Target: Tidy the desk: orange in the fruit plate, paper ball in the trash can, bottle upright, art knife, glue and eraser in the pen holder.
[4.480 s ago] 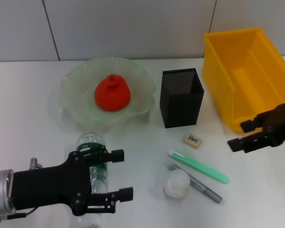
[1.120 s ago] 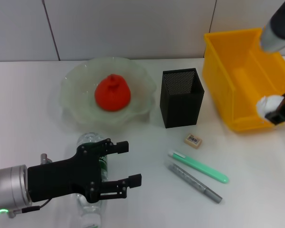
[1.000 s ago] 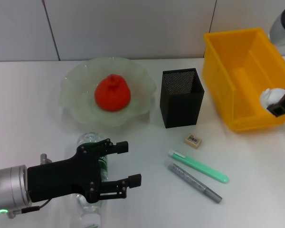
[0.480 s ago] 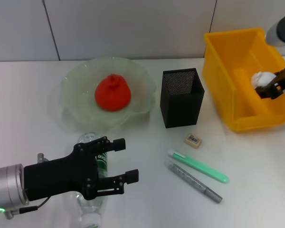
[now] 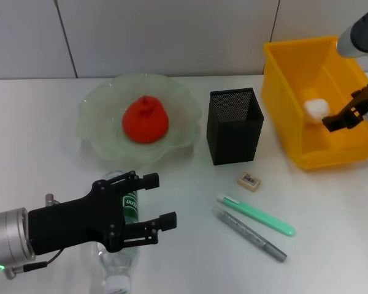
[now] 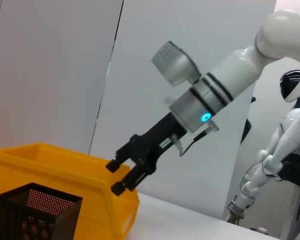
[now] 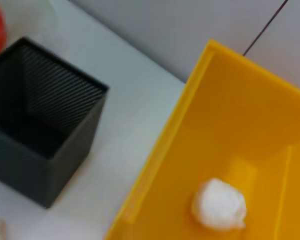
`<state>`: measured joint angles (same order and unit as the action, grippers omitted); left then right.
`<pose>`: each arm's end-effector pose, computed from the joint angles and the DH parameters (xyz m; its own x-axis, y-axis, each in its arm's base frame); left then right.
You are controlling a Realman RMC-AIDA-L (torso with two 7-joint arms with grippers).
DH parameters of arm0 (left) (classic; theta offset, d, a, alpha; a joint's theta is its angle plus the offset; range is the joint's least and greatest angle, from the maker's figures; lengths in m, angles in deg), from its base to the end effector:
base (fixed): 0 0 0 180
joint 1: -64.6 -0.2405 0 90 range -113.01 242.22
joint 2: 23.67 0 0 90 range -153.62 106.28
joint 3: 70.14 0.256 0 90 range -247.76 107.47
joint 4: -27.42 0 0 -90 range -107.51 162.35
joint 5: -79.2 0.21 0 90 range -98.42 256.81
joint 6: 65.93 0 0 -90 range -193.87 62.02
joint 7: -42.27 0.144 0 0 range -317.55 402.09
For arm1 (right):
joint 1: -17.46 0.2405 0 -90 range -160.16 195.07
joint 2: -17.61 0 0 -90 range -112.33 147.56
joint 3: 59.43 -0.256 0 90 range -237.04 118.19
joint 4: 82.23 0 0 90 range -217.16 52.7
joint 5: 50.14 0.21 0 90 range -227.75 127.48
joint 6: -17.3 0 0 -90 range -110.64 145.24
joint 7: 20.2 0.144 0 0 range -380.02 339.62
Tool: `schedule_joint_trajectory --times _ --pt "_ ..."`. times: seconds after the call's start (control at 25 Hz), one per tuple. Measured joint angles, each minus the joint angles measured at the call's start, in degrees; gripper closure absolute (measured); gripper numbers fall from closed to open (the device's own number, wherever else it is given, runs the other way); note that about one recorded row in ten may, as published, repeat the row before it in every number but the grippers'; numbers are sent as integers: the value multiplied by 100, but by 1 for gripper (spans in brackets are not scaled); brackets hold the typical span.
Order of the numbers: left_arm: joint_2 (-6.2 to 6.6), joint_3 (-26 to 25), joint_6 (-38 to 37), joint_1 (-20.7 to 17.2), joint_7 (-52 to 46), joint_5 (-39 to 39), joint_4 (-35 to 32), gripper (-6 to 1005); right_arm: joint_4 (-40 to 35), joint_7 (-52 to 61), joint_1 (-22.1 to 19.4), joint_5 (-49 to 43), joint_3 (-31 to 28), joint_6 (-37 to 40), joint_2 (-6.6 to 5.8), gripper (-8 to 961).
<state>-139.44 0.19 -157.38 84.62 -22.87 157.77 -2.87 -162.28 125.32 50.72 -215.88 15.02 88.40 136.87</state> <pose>-0.2609 0.2746 -0.0226 0.6930 0.2347 0.6816 0.3642 -0.9300 -0.0501 0.1995 0.4066 0.0557 0.7995 -0.5947 0.0843 -0.3231 -0.5440 -0.7744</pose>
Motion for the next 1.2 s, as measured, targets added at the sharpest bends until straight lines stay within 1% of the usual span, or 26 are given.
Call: schedule_joint_trajectory --times 0.12,0.24,0.36,0.4,0.44,0.52,0.56,0.6,0.64,0.76,0.8,0.84,0.96,1.0,1.08,1.2 --pt "3 1 -14 -8 16 0 -12 136 -616 23 17 0 0 935 2 175" --pt "6 -3 -21 -5 36 1 -9 136 -1222 46 160 17 49 2131 5 177" --pt "18 28 -49 21 138 0 9 135 -1356 48 412 190 75 2916 5 179" --pt "17 37 -81 23 199 0 9 135 -1259 28 603 373 78 3220 4 179" --pt "15 34 -95 23 235 0 8 135 -1259 28 603 373 78 3220 4 180" --pt "8 25 -101 23 271 0 11 135 -1042 -1 777 552 125 3303 0 181" --pt "9 26 -100 23 272 0 18 135 -905 -13 860 648 159 3286 -3 181" --pt "13 30 -99 23 273 0 27 135 -609 -56 979 807 207 3122 -4 182" --pt "21 36 -98 22 273 0 40 135 -609 -56 979 807 207 3122 -4 182" --pt "38 42 -98 4 264 11 48 135 -35 -143 1167 1050 297 2777 -1 183" --pt "53 35 -97 -23 243 14 49 135 399 -224 1337 1154 353 2557 0 184" --pt "53 35 -97 -23 243 14 49 135 399 -224 1337 1154 353 2557 0 184" --pt "77 11 -93 -85 235 15 50 135 1004 -351 1593 1228 372 2260 2 185" --pt "85 4 -98 -117 235 16 32 136 1342 -441 1733 1359 374 2094 7 186" --pt "126 -5 -104 -164 224 17 -15 136 1459 -481 1772 1428 374 2040 8 187" --pt "259 -11 -99 -226 -48 20 -79 136 1661 -607 1846 1614 392 1953 13 188"
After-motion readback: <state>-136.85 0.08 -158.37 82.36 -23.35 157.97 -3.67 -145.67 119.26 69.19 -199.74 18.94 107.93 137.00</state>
